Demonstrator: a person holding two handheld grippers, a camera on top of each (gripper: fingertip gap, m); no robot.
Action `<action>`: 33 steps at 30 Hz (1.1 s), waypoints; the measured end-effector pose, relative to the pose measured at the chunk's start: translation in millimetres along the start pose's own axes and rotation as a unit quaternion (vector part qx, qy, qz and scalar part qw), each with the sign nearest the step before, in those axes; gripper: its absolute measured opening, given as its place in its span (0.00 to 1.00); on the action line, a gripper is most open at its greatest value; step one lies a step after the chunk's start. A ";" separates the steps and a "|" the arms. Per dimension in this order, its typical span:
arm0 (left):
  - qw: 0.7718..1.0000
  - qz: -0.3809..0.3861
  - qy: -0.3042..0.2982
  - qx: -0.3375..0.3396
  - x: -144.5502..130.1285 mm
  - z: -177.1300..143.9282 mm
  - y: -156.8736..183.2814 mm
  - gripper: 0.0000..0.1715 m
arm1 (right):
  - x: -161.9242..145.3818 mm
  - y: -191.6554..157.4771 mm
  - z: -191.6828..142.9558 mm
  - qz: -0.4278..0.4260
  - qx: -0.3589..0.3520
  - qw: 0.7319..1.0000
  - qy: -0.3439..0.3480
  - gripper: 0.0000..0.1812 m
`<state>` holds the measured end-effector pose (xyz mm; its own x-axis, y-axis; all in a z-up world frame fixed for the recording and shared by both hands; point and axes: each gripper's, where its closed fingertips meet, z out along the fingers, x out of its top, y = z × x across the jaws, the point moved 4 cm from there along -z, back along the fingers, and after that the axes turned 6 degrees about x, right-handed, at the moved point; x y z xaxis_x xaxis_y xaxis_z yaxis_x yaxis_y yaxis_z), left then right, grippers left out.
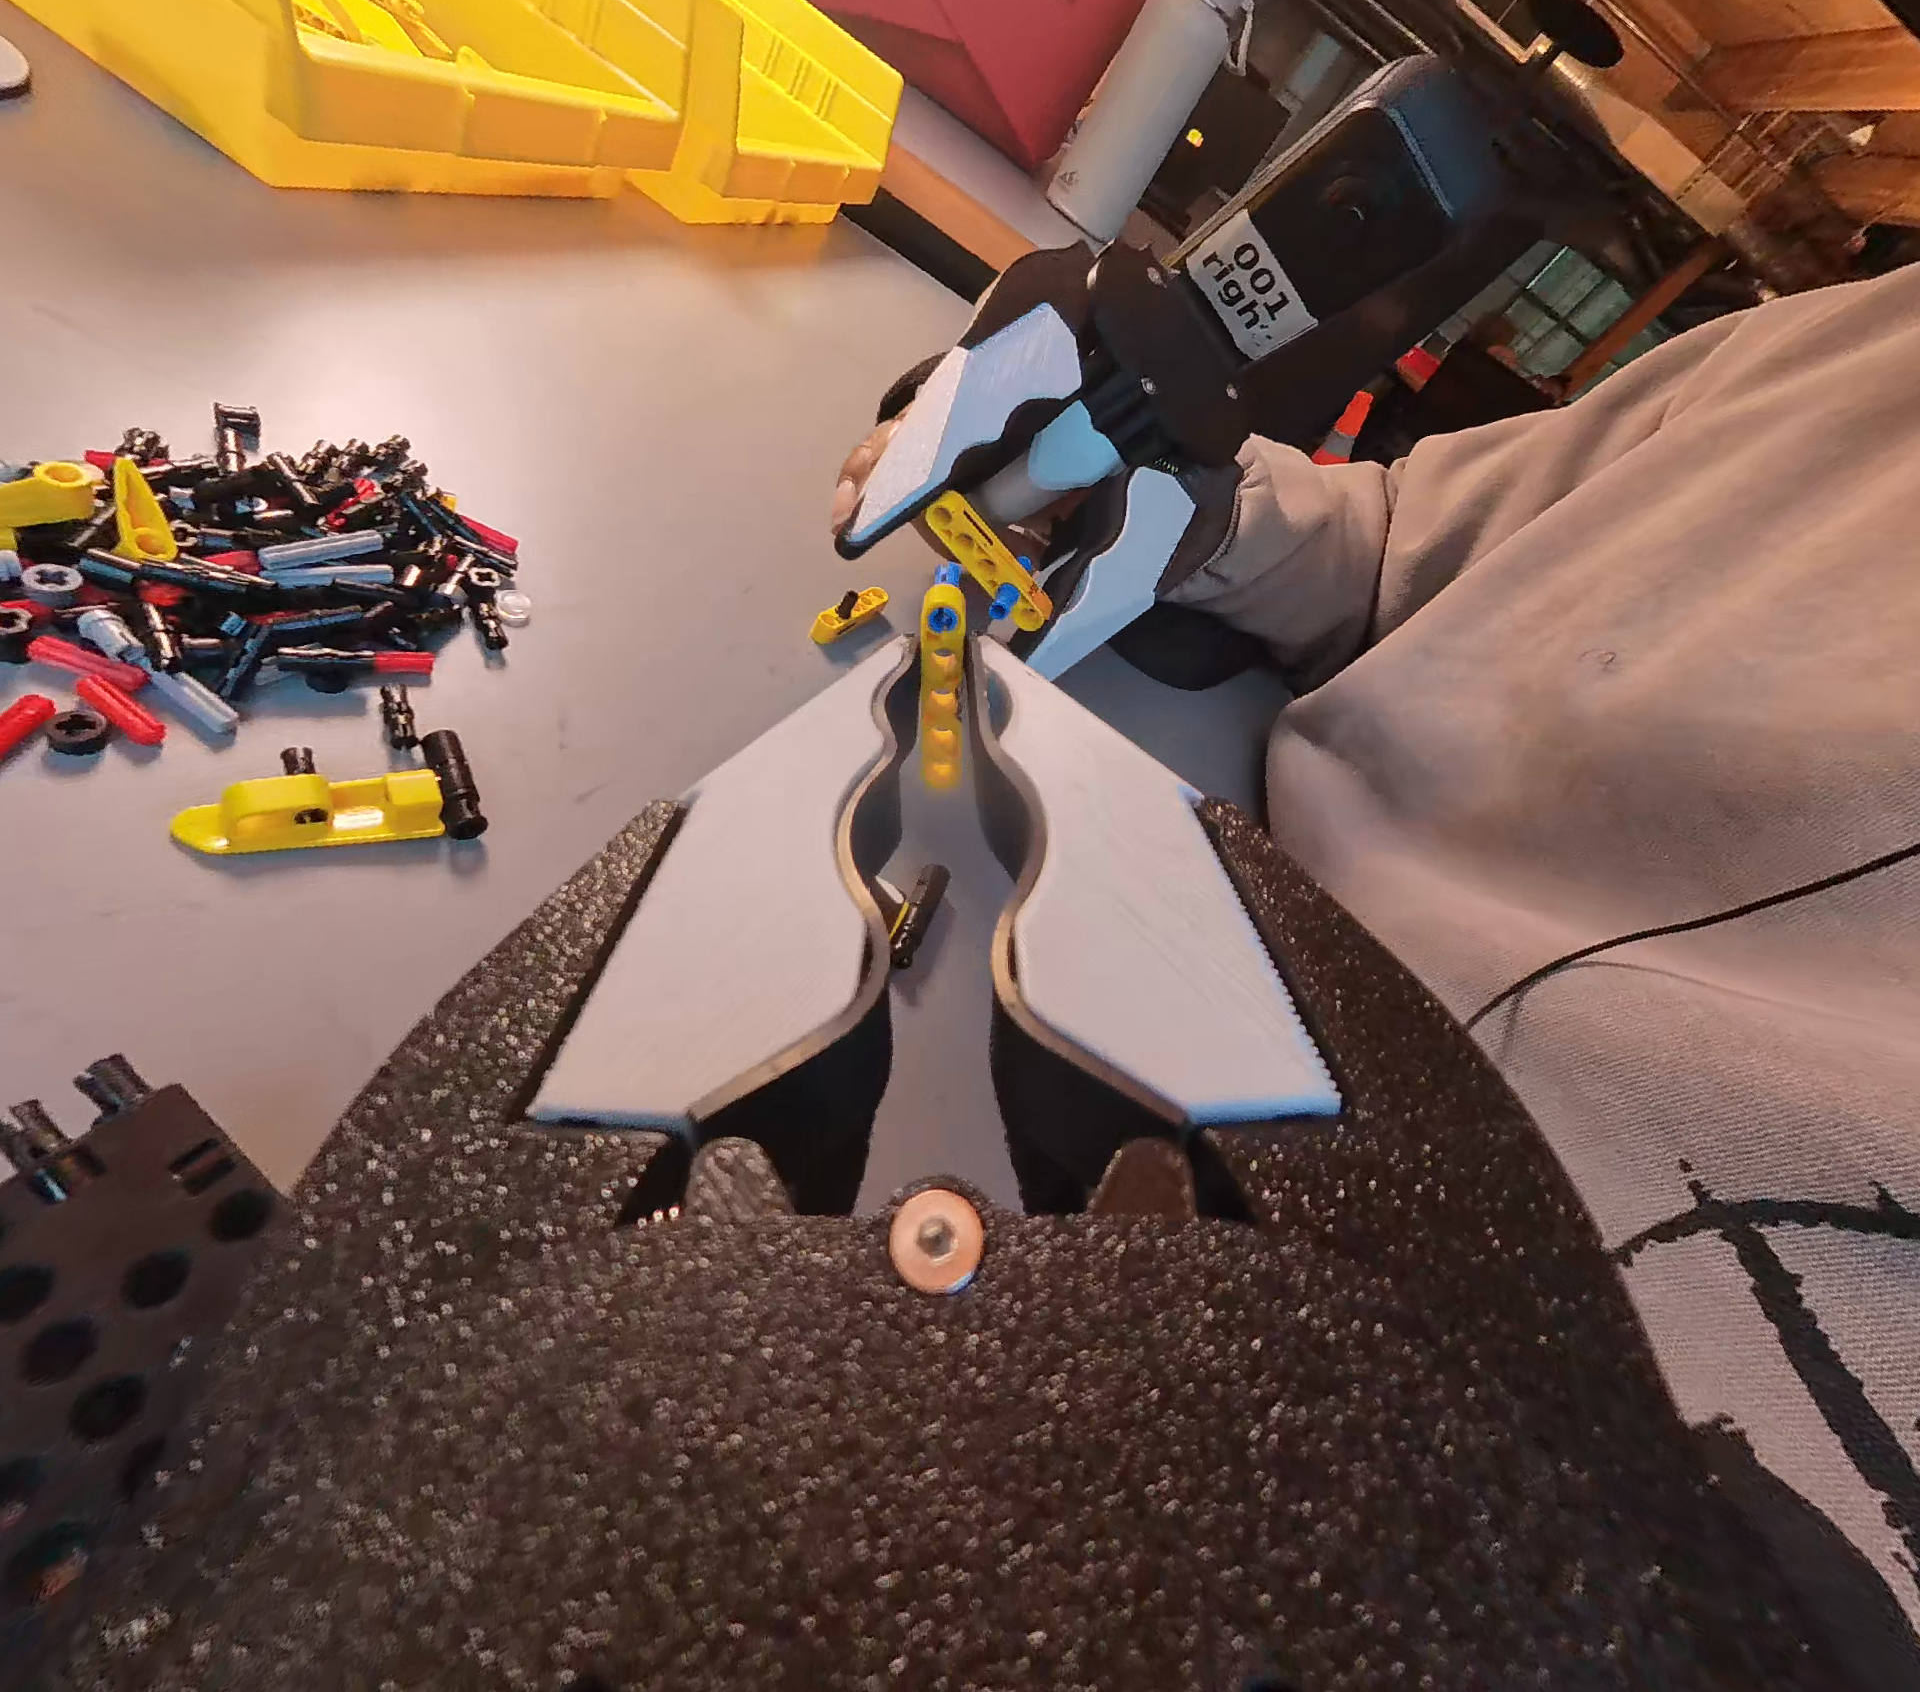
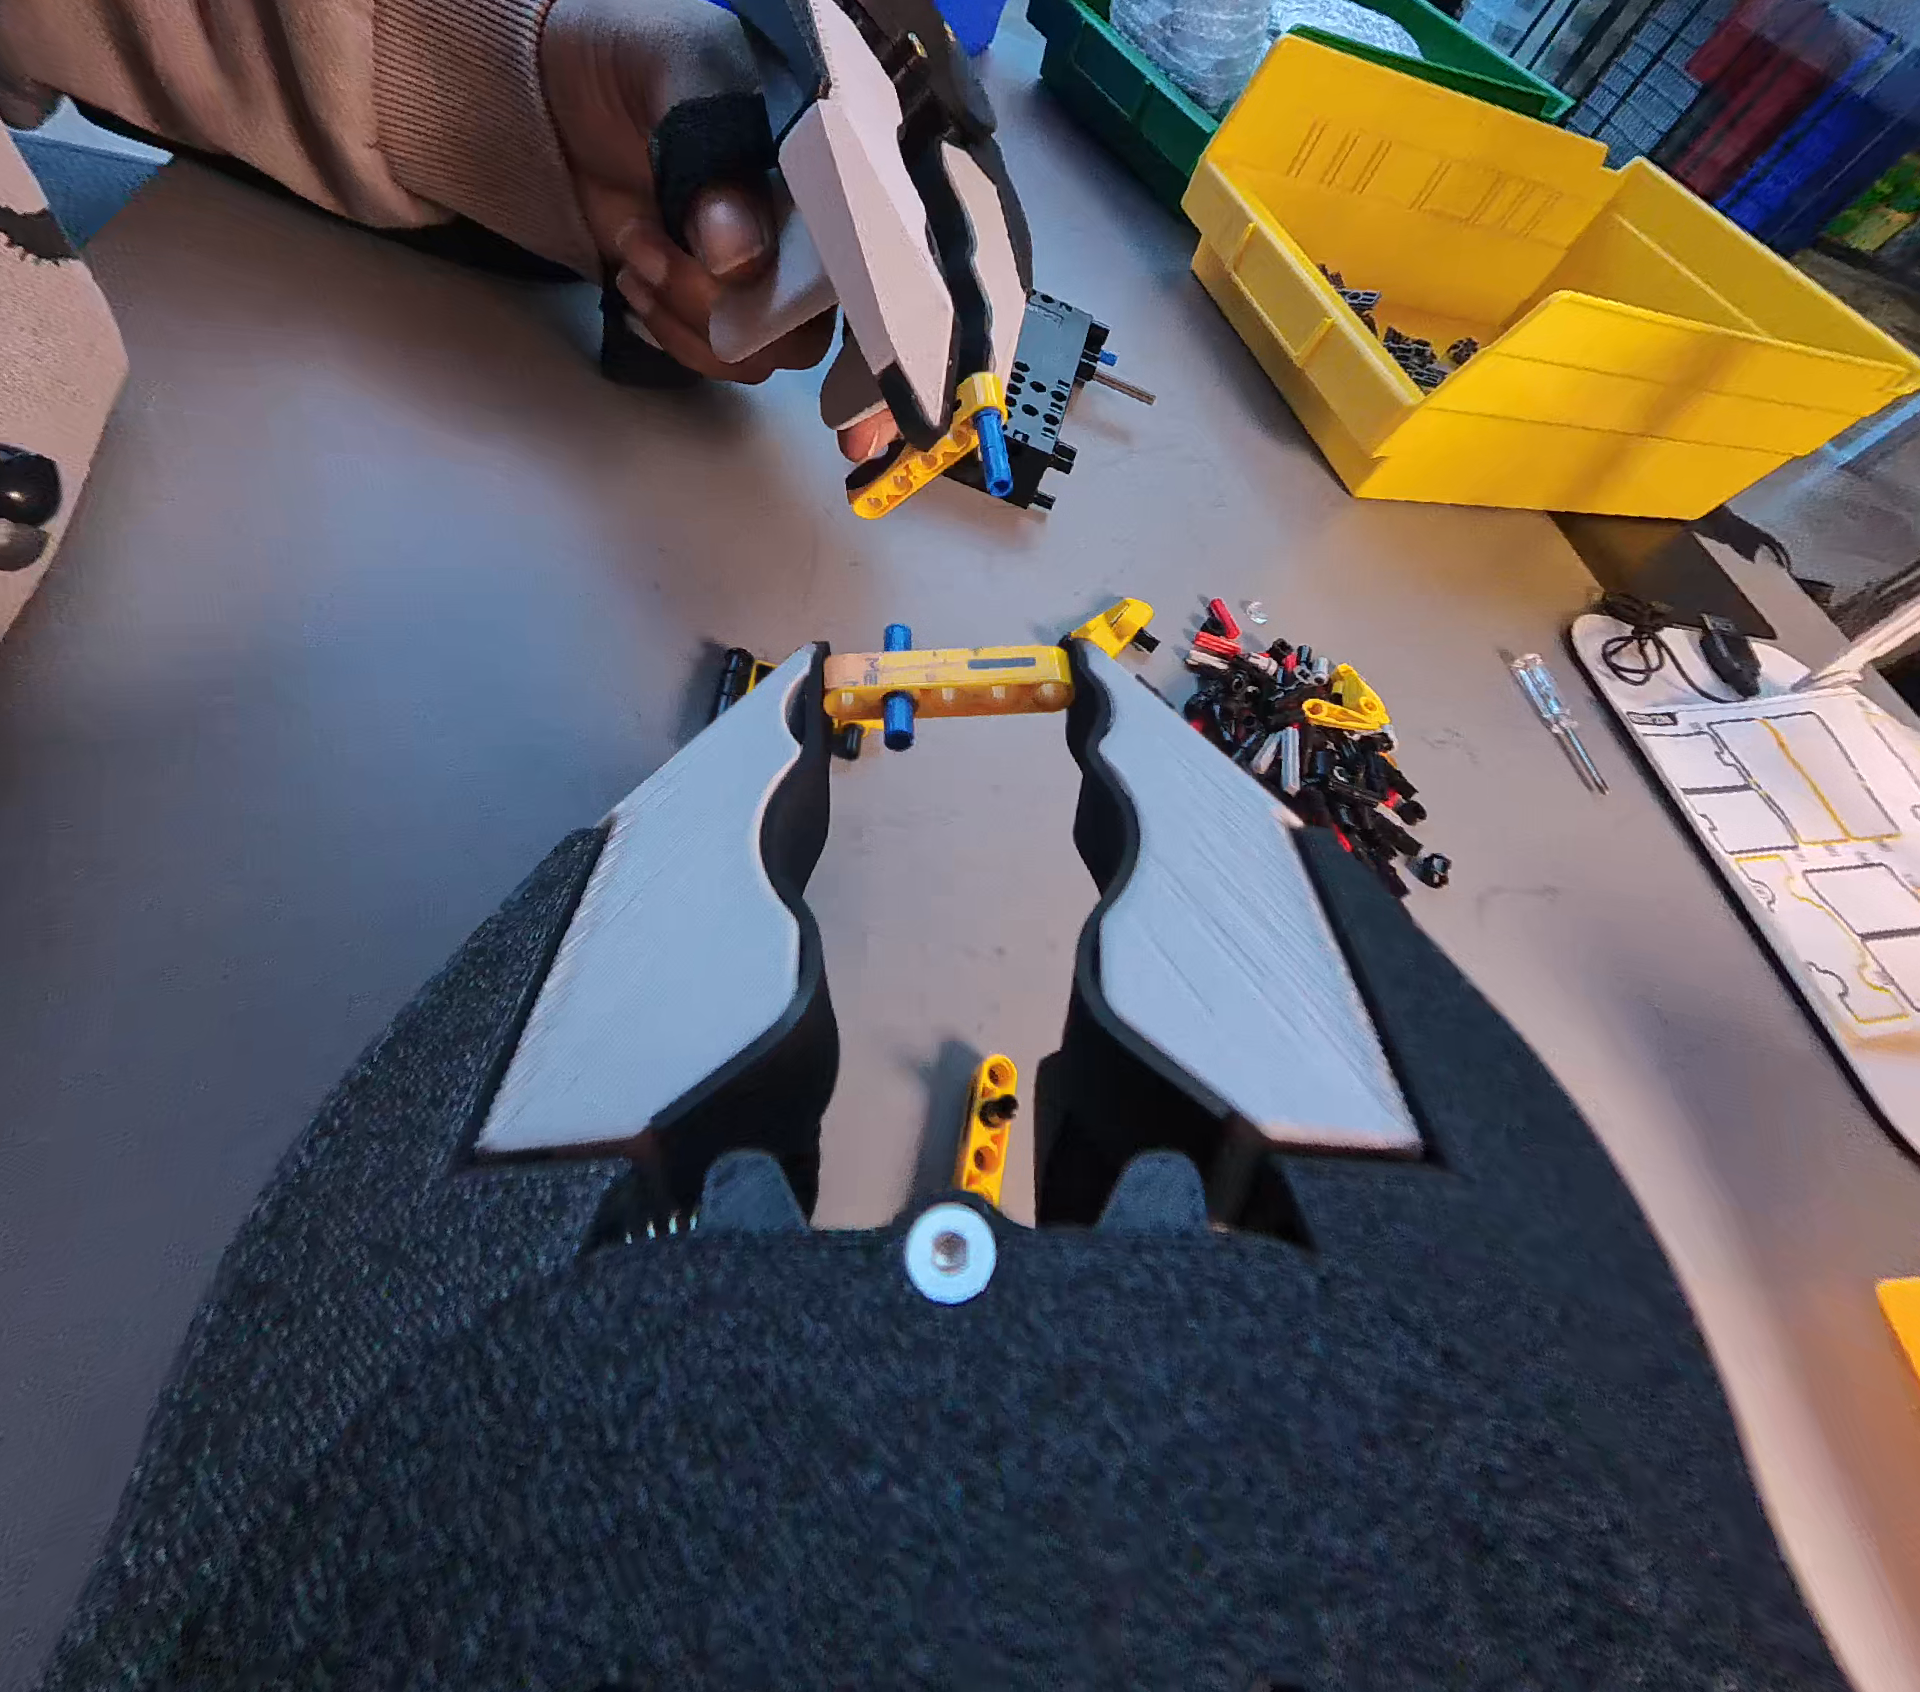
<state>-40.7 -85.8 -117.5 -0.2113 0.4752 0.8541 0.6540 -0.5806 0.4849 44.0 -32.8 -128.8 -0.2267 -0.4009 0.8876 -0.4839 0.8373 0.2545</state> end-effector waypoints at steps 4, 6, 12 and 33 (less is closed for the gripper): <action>1.000 0.010 -0.008 0.014 -1.2 0.7 -1.8 0.04 | -2.4 -2.4 3.0 0.001 0.005 1.000 -0.009 0.24; 1.000 0.013 -0.015 0.024 -2.4 0.9 -3.5 0.04 | -1.6 -3.4 3.3 -0.001 0.006 1.000 -0.008 0.24; 0.981 0.085 -0.124 0.124 -22.4 0.2 -20.9 0.04 | -14.9 -0.2 0.5 -0.007 0.008 0.998 -0.062 0.24; 0.973 0.115 -0.122 0.156 -18.9 -6.6 -25.3 0.15 | -31.3 0.6 7.2 0.069 0.016 0.989 -0.129 0.63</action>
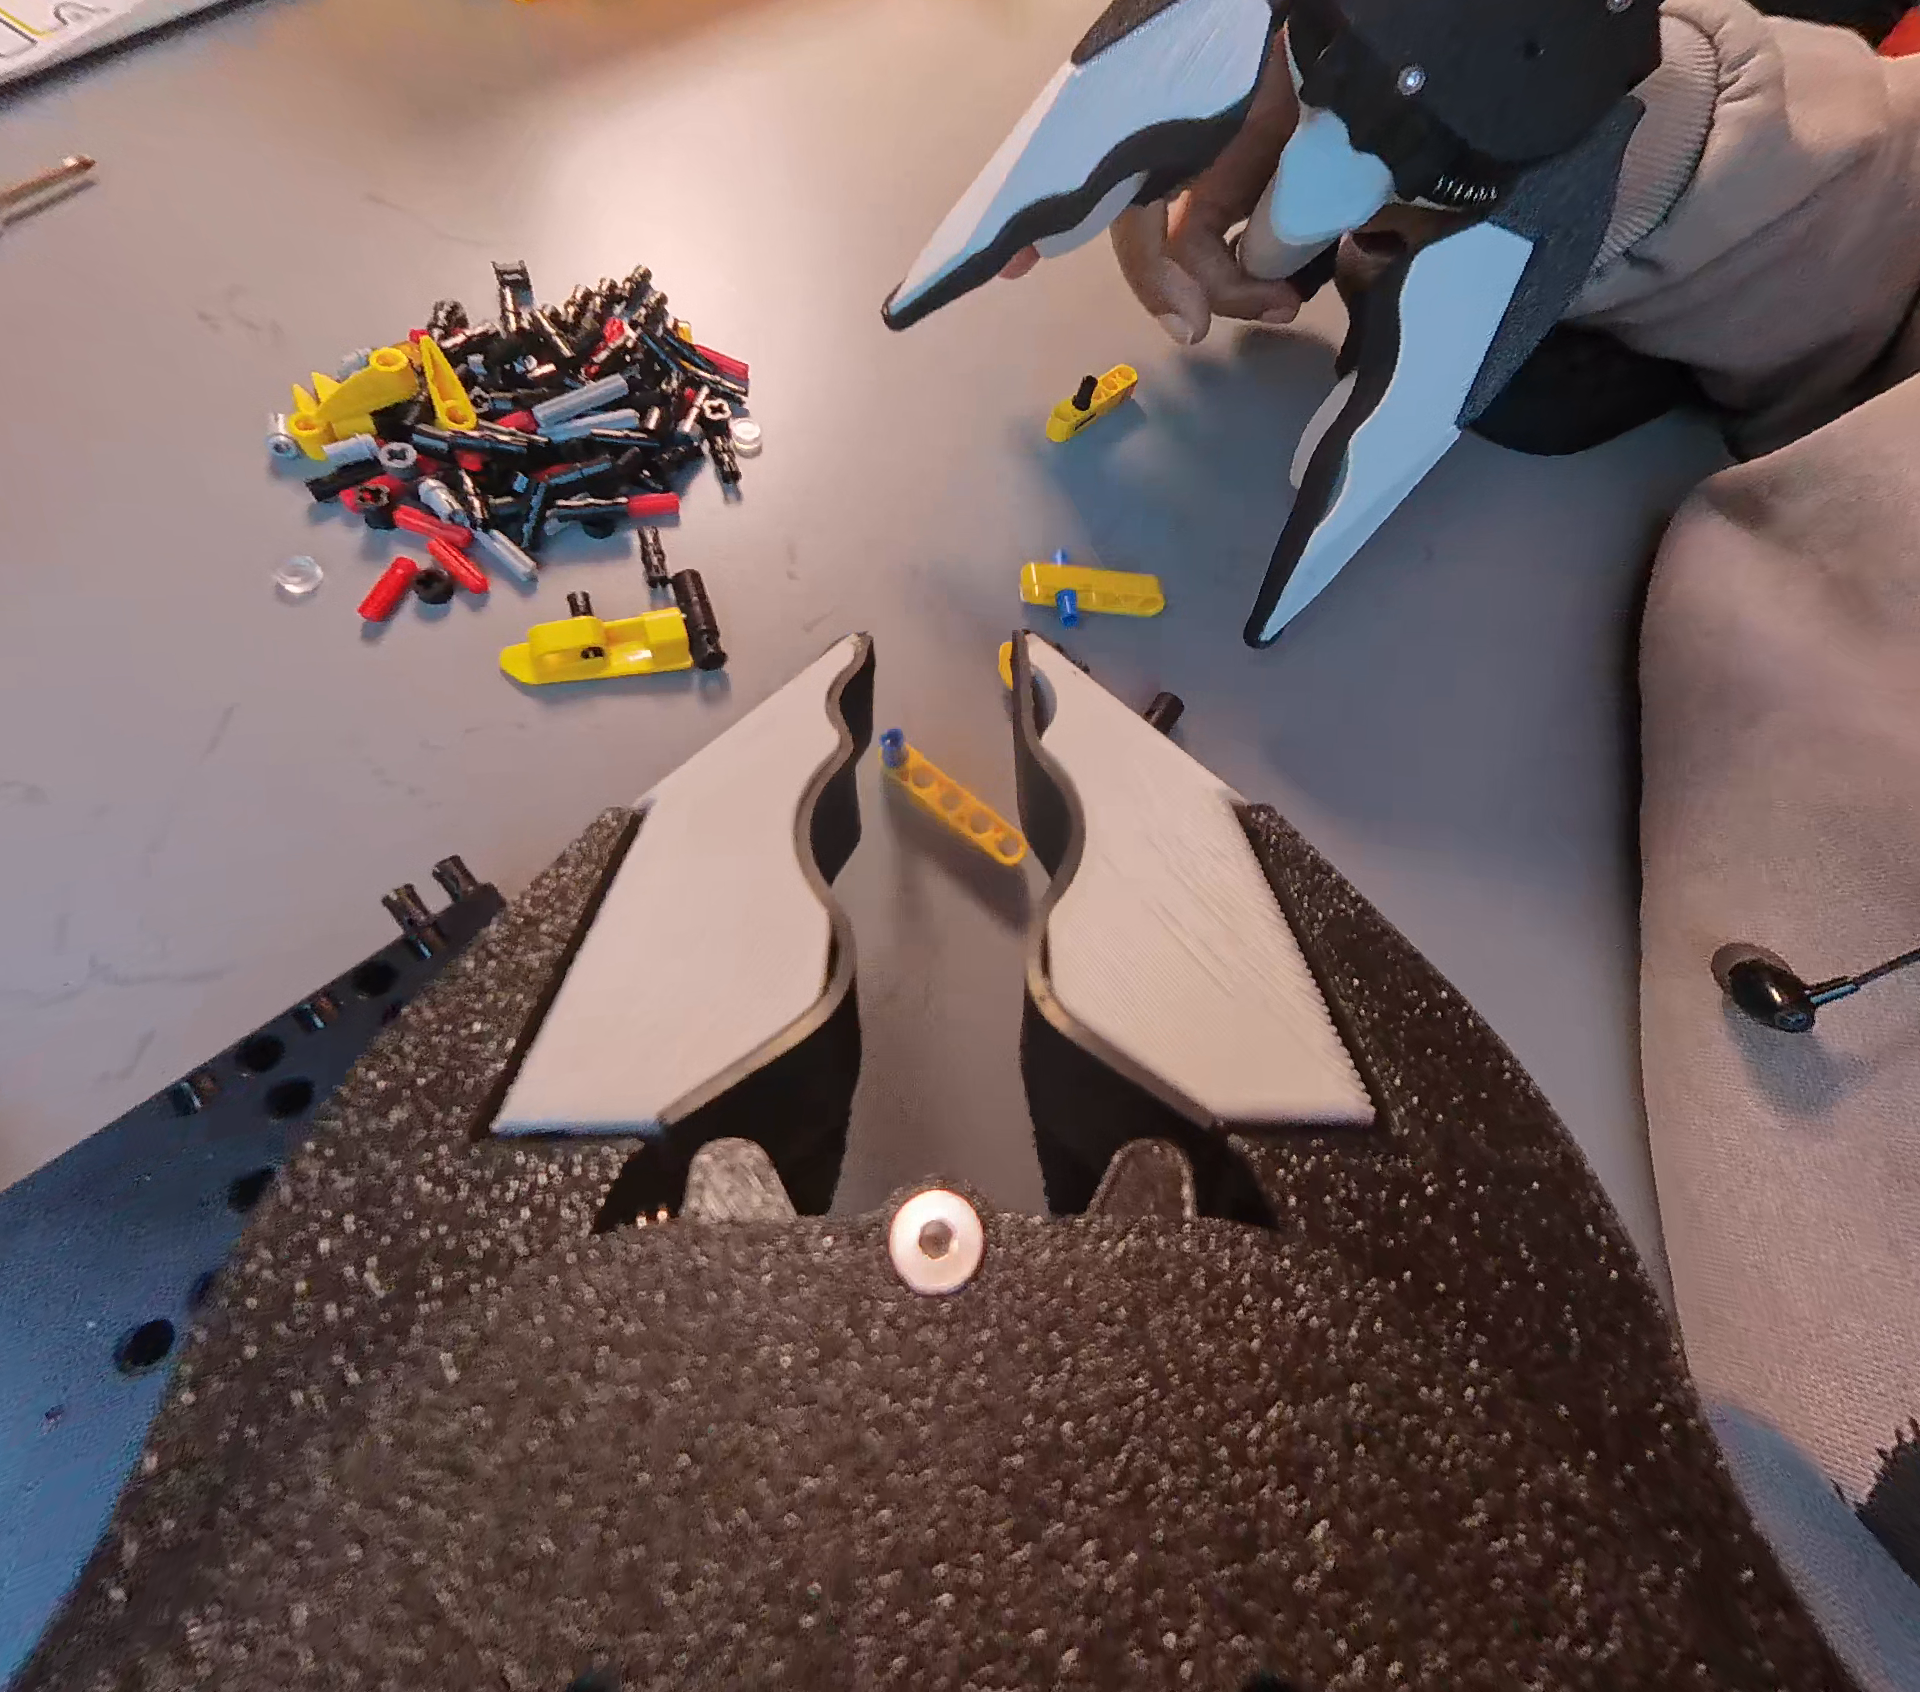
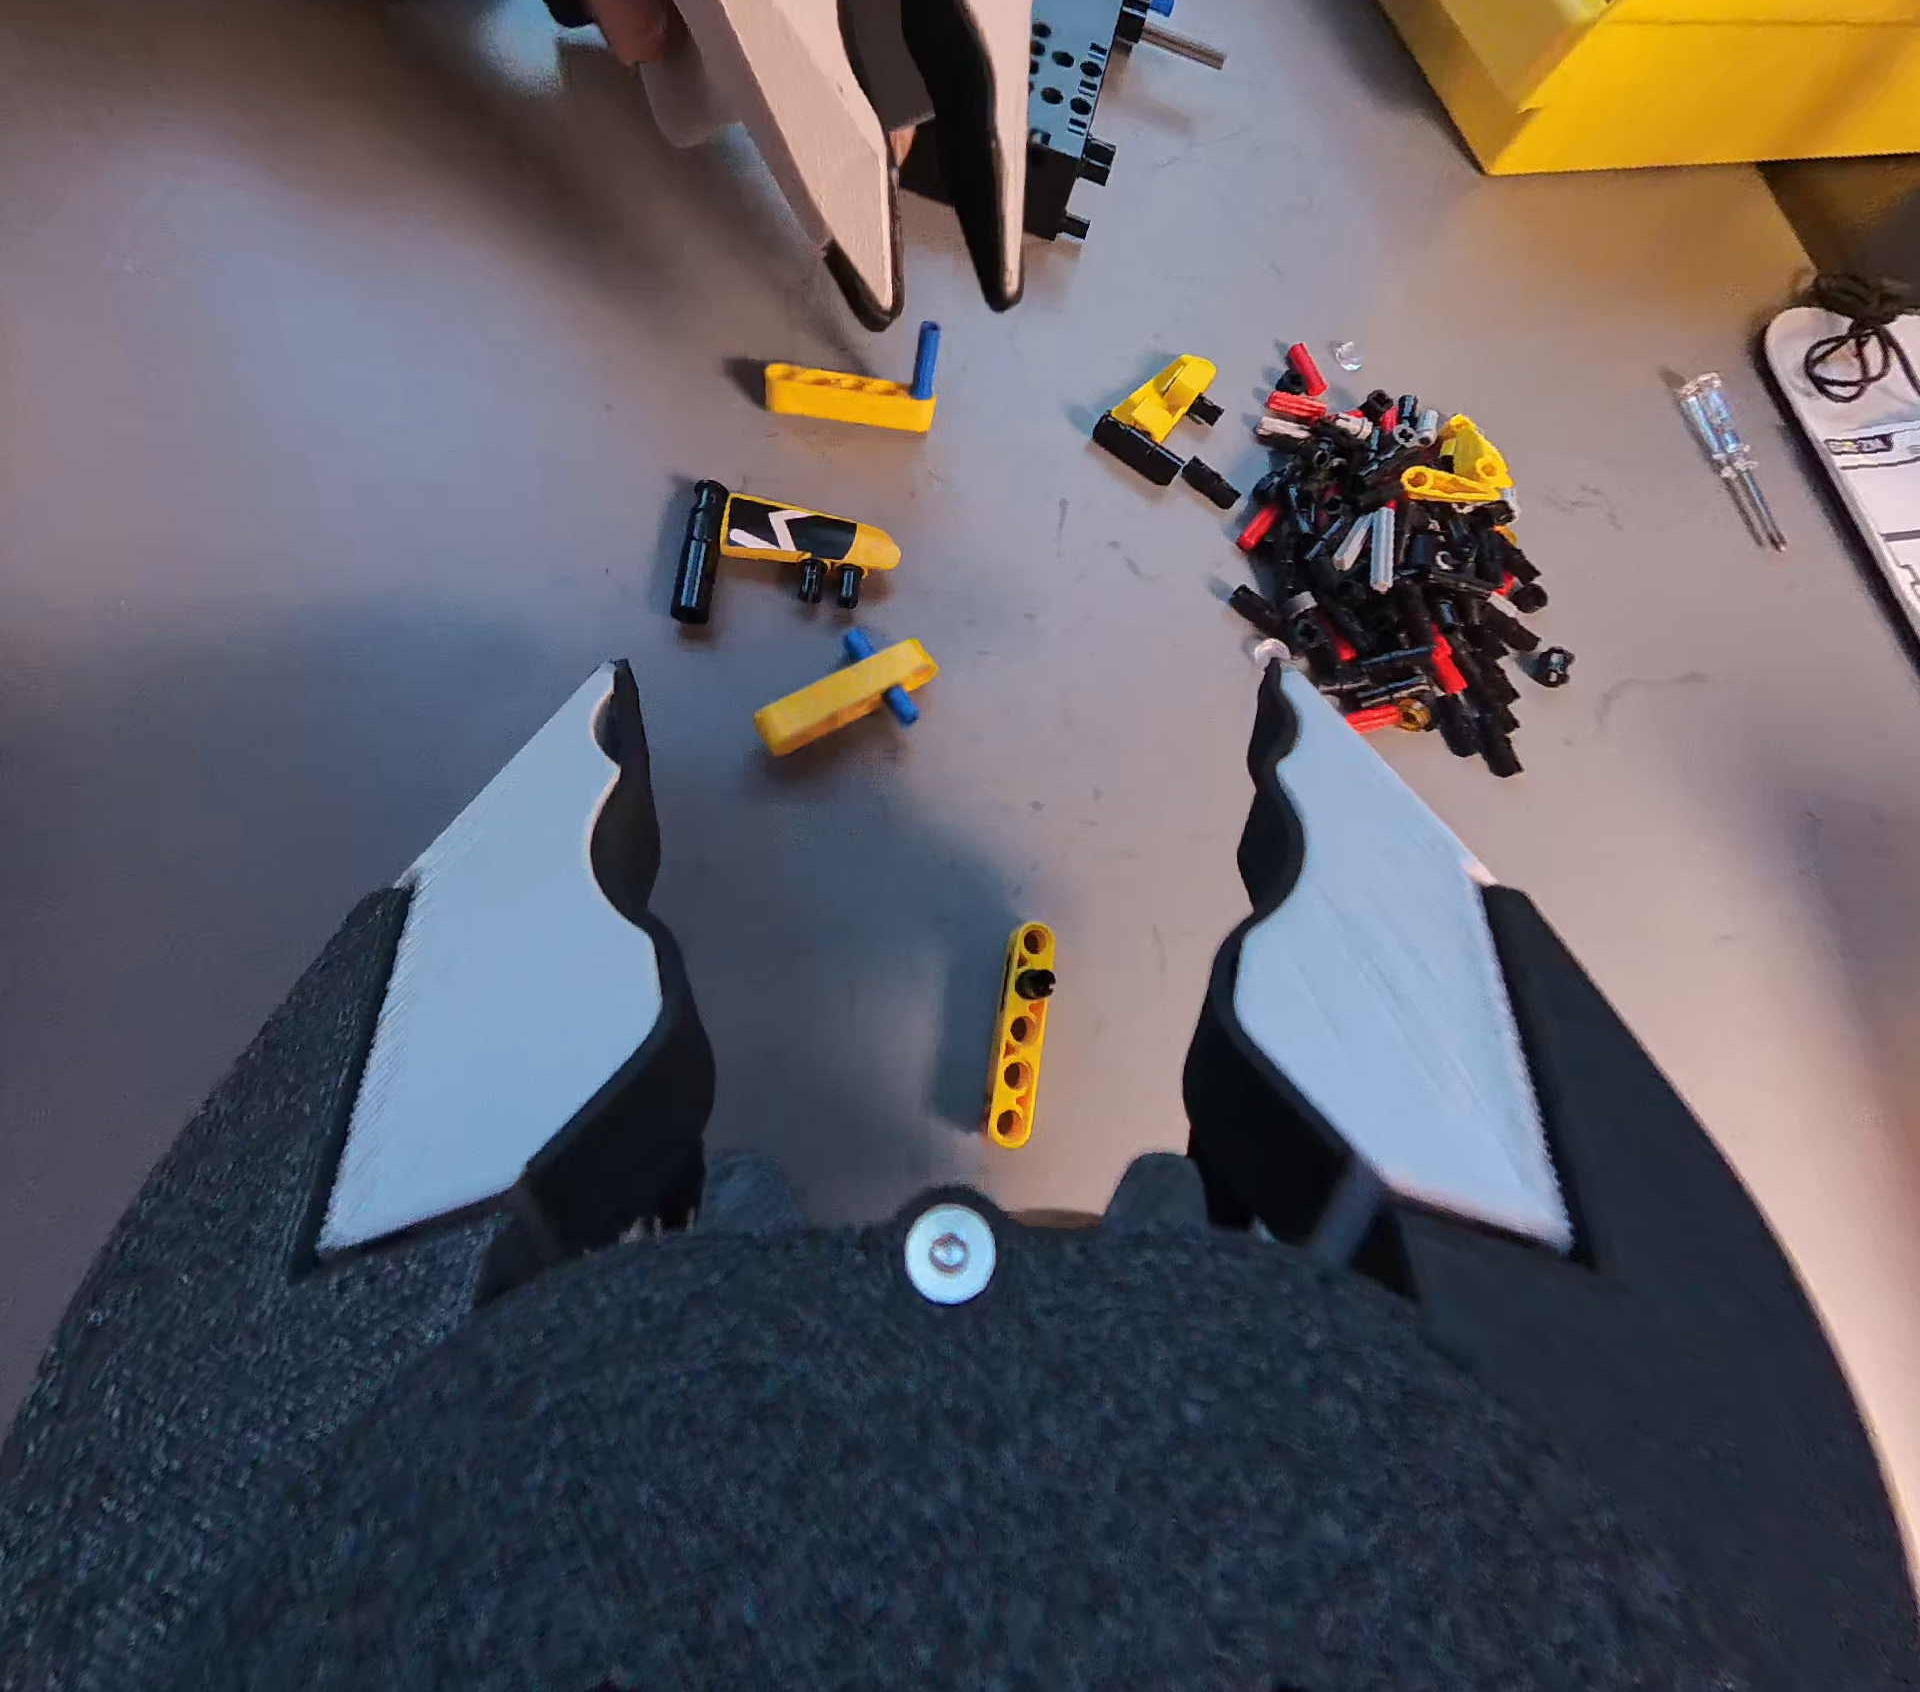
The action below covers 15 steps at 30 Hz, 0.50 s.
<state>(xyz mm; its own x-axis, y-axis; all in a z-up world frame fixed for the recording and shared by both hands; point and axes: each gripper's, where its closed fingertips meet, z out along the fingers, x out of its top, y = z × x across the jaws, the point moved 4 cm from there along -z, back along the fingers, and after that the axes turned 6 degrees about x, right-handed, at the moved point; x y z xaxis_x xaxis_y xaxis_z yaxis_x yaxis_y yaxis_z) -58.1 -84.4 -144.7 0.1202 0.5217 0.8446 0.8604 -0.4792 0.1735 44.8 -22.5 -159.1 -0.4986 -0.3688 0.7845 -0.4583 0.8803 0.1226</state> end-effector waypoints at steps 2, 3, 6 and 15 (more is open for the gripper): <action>1.000 0.003 0.012 0.002 2.8 -1.9 -0.4 0.17 | -0.5 0.1 -0.5 -0.003 0.002 1.000 0.002 0.60; 1.000 0.004 0.016 0.002 3.7 -2.4 -0.4 0.18 | -0.5 -0.2 -1.3 -0.004 0.005 1.000 0.004 0.56; 1.000 0.008 0.023 0.002 4.9 -2.7 0.5 0.21 | -0.2 0.5 -5.7 0.001 0.010 1.000 0.016 0.38; 1.000 0.005 0.010 -0.026 3.2 5.5 10.2 0.21 | -2.2 -16.6 9.1 -0.010 0.075 0.996 -0.048 0.22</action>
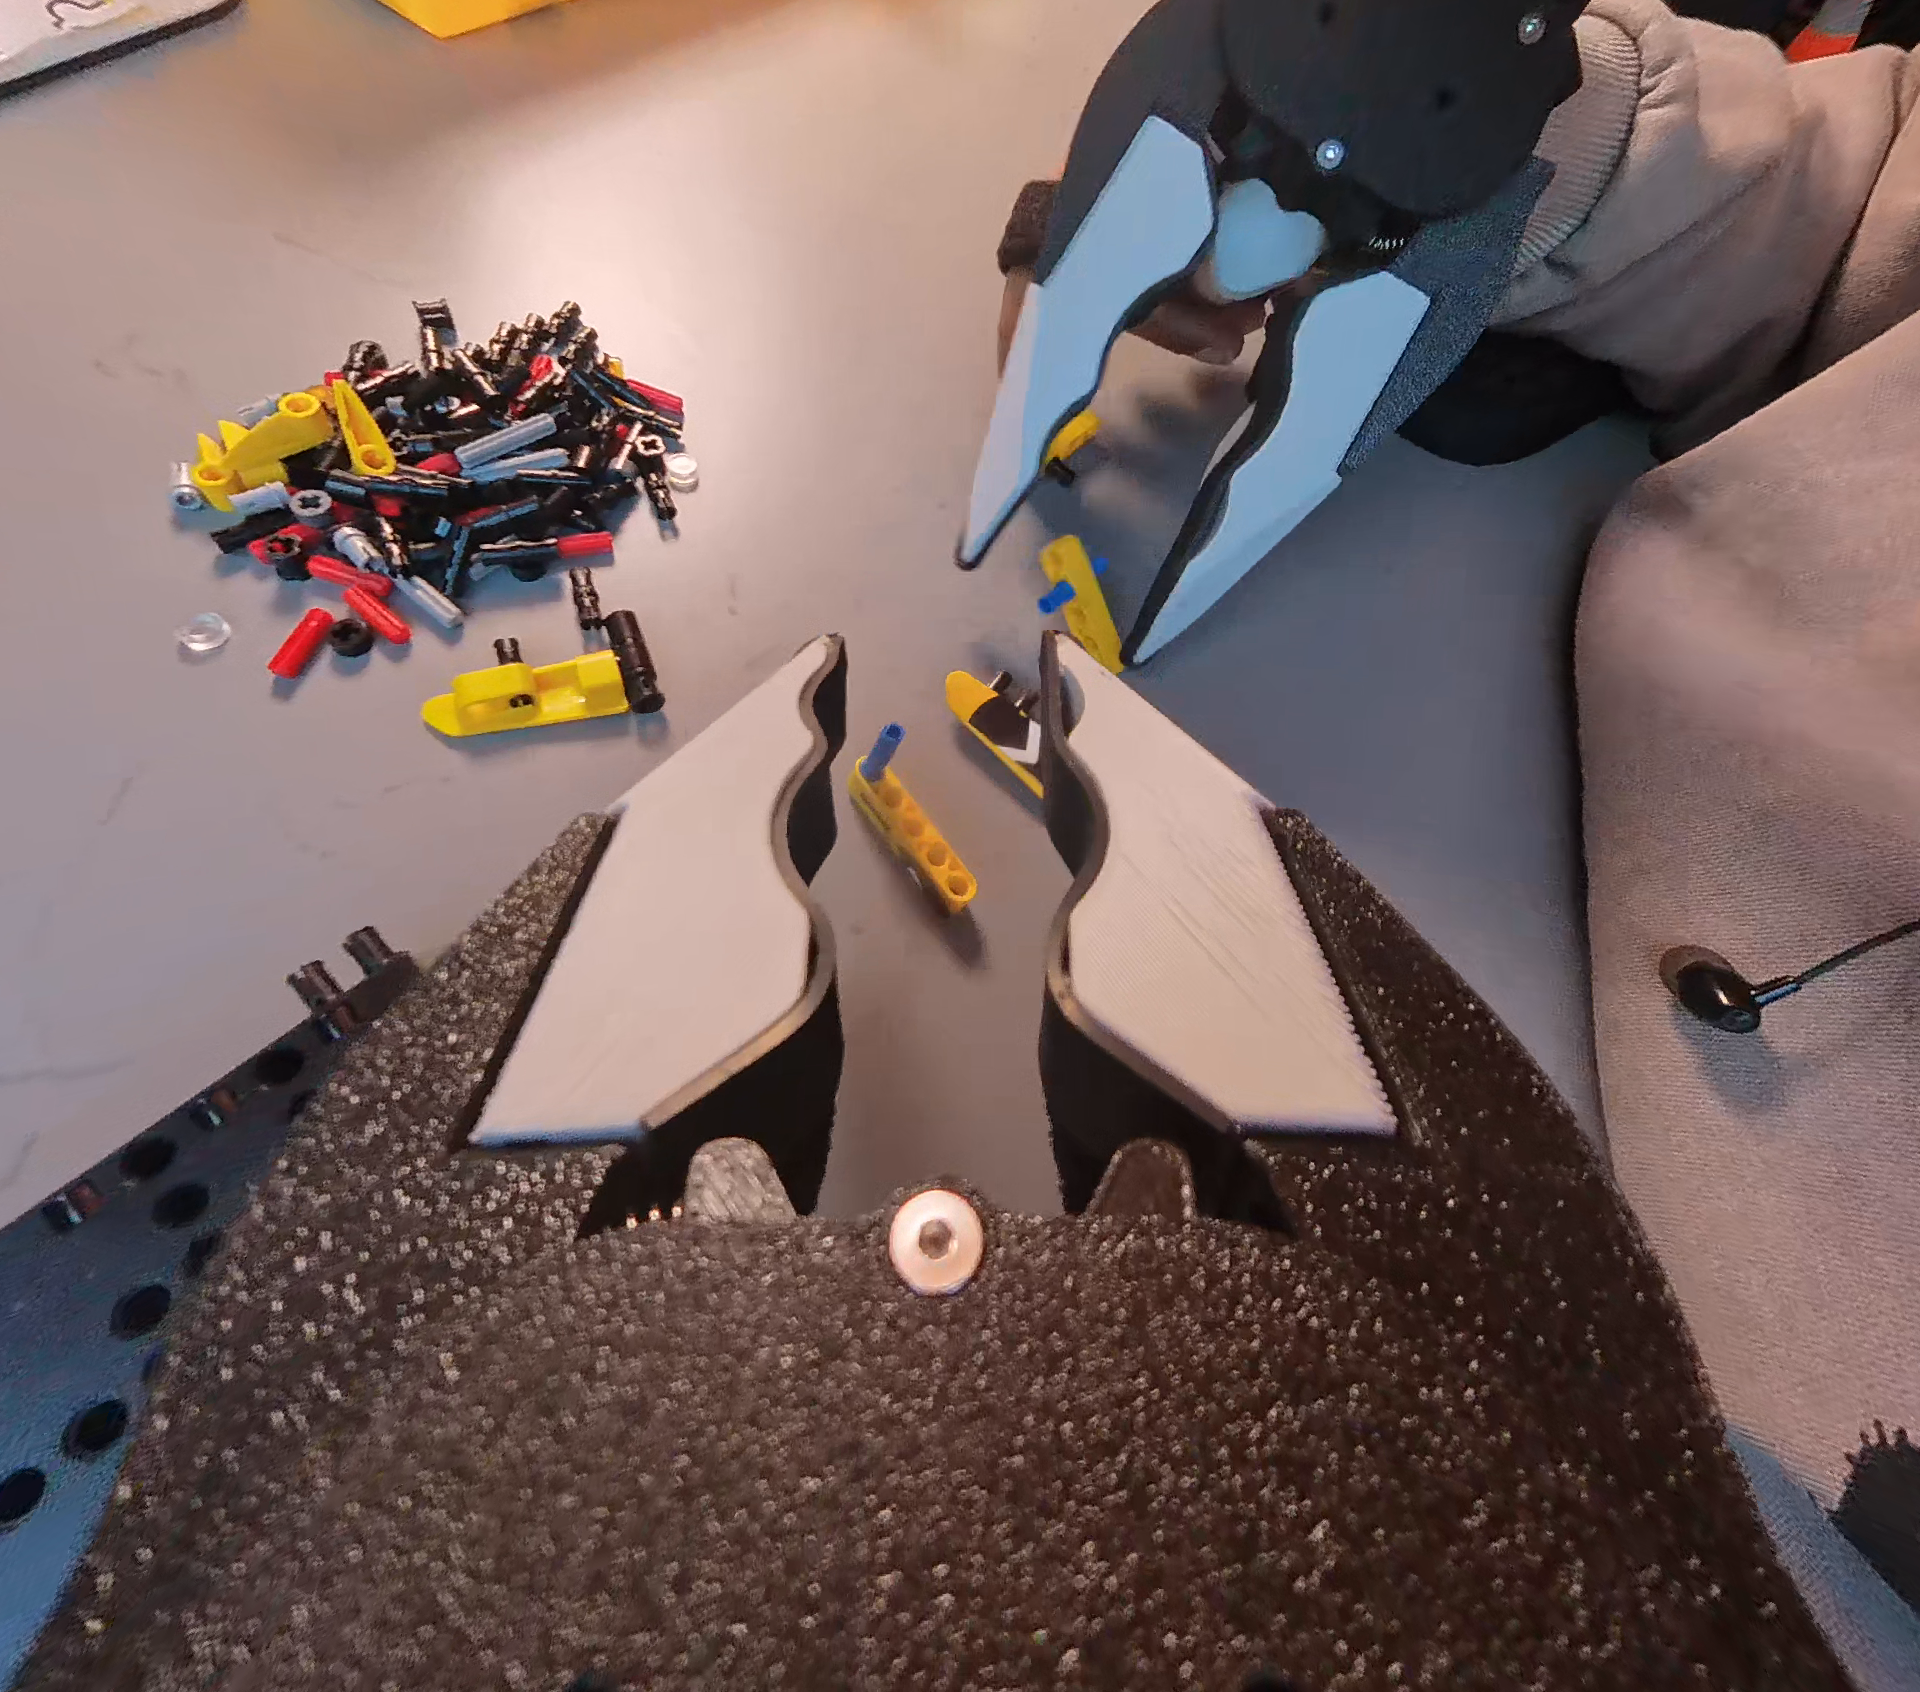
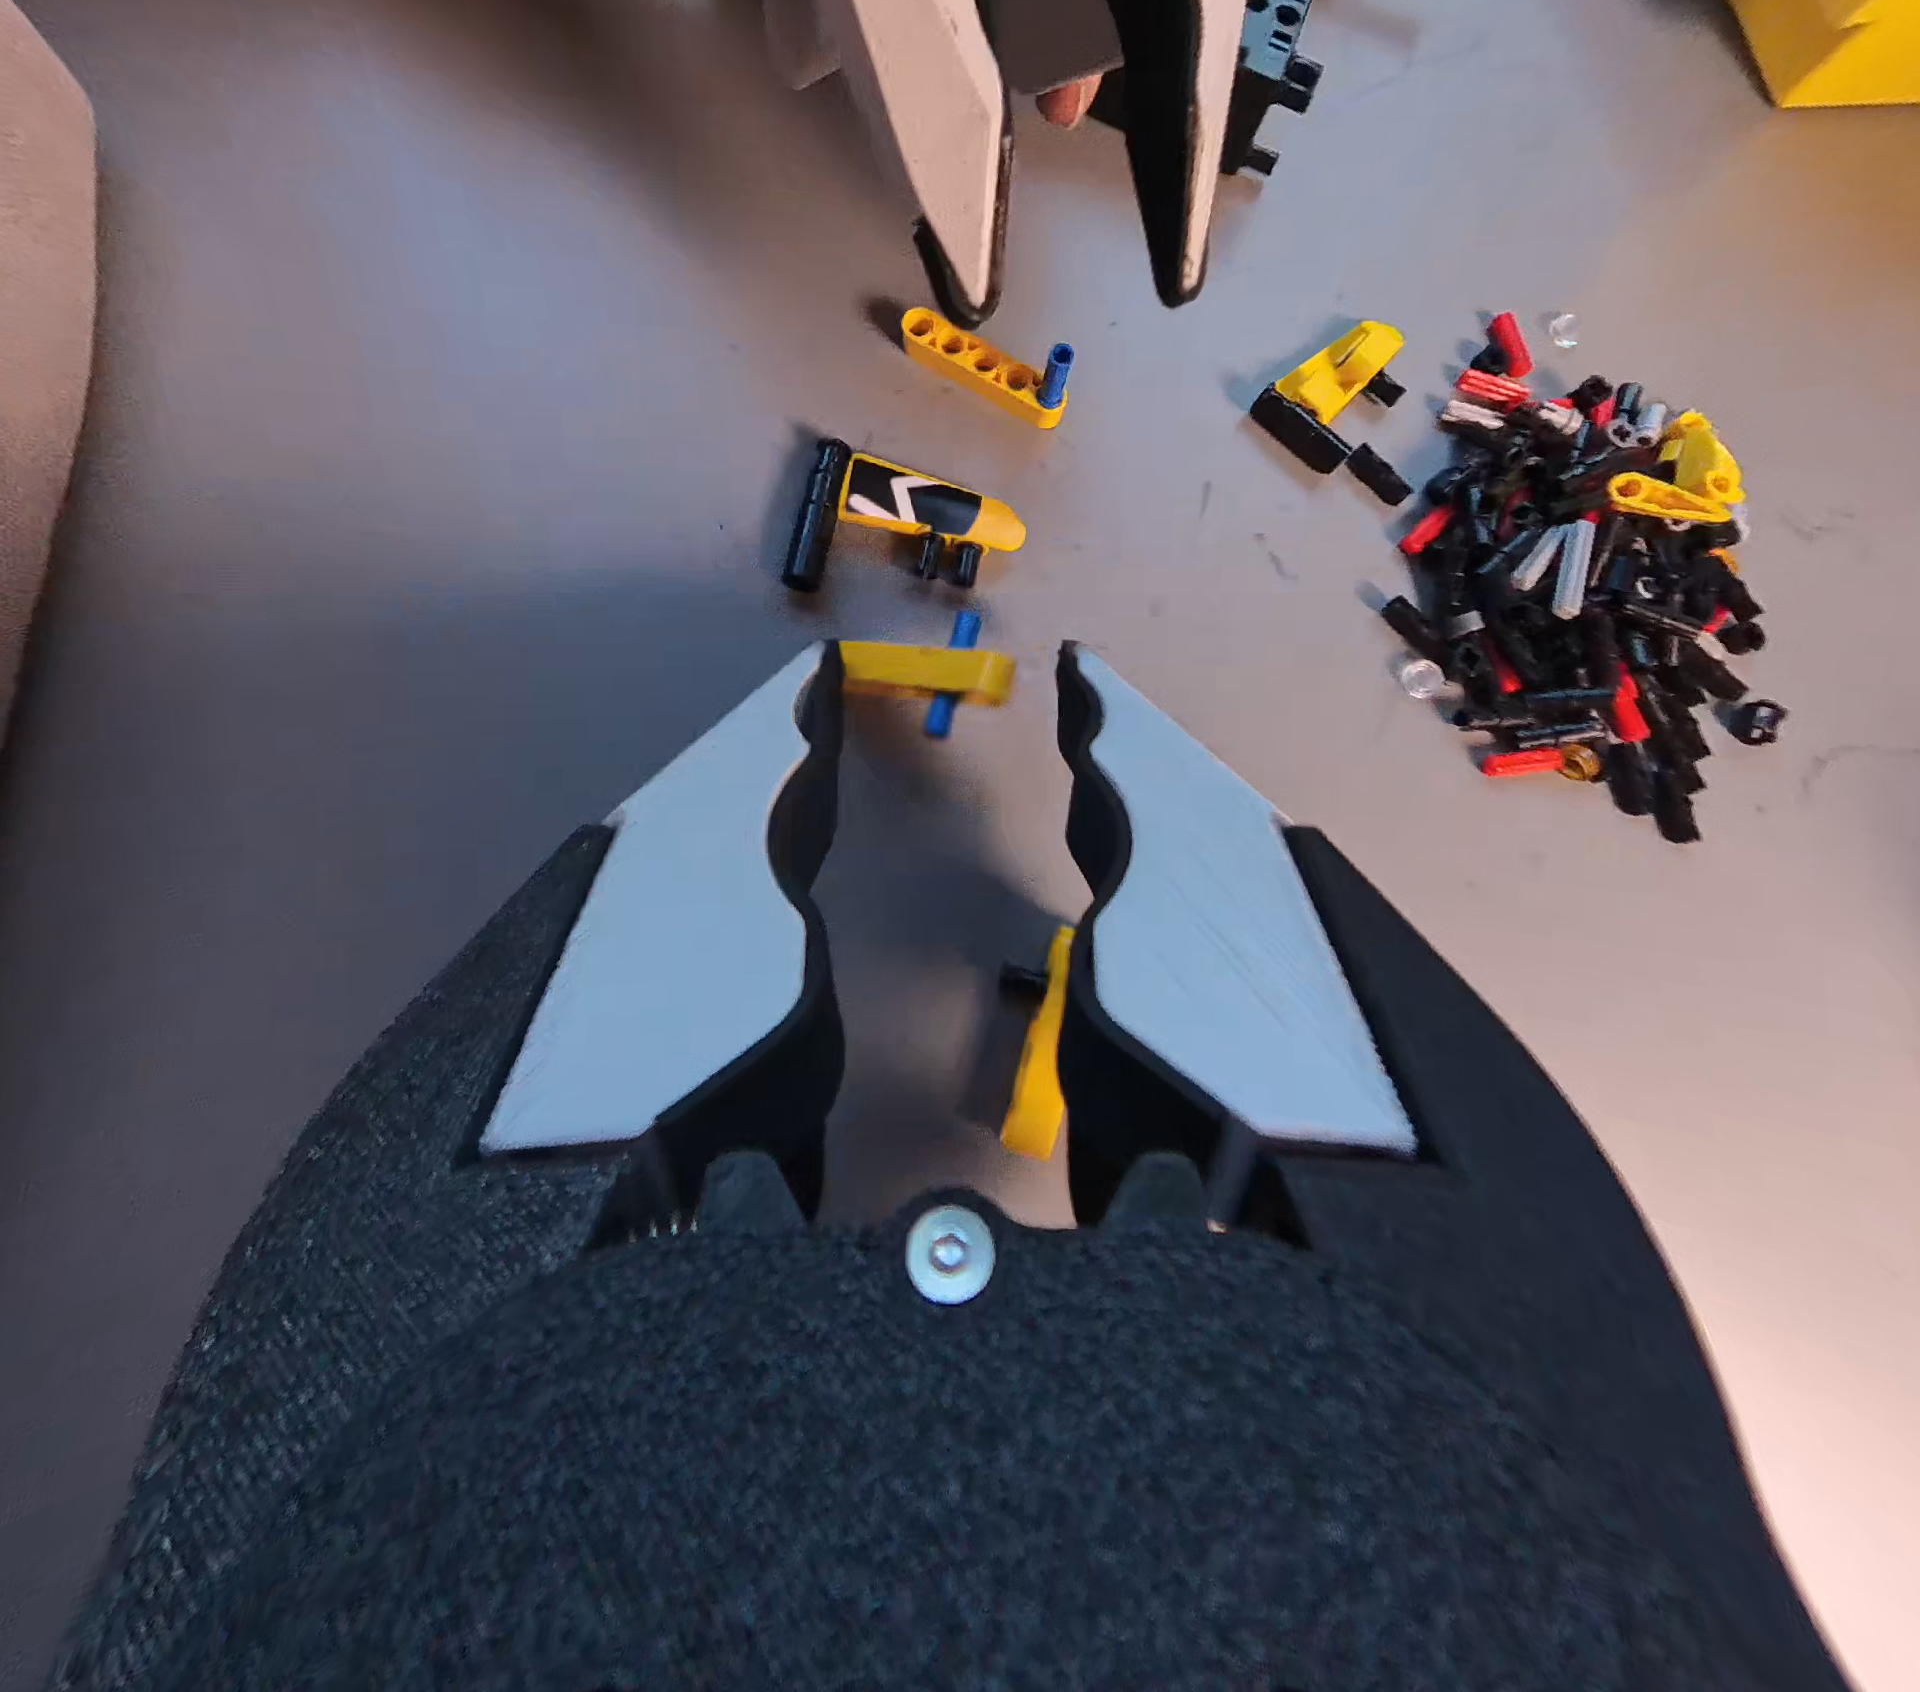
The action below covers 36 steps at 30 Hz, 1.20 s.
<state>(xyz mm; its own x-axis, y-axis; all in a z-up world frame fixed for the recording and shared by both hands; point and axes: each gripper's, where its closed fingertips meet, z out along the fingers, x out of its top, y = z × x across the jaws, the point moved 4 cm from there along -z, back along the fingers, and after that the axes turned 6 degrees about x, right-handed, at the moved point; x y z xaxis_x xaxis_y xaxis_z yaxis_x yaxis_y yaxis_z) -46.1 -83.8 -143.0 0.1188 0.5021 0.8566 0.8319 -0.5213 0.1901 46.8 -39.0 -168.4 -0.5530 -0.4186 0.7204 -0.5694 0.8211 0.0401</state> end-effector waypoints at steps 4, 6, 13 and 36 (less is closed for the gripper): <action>1.000 -0.003 -0.003 -0.014 -0.9 1.1 4.7 0.20 | 1.4 1.7 5.9 0.003 0.005 0.999 -0.035 0.34; 1.000 -0.007 -0.003 -0.021 -0.9 1.6 6.6 0.20 | 1.5 0.5 7.1 -0.011 0.011 0.999 -0.045 0.30; 0.999 0.006 -0.014 -0.038 -4.3 3.4 15.7 0.19 | -1.9 -4.9 5.0 -0.033 0.018 0.999 -0.032 0.21; 0.997 -0.008 -0.014 -0.075 -4.1 8.4 28.2 0.17 | 0.1 5.5 -18.5 -0.029 -0.030 0.999 -0.008 0.02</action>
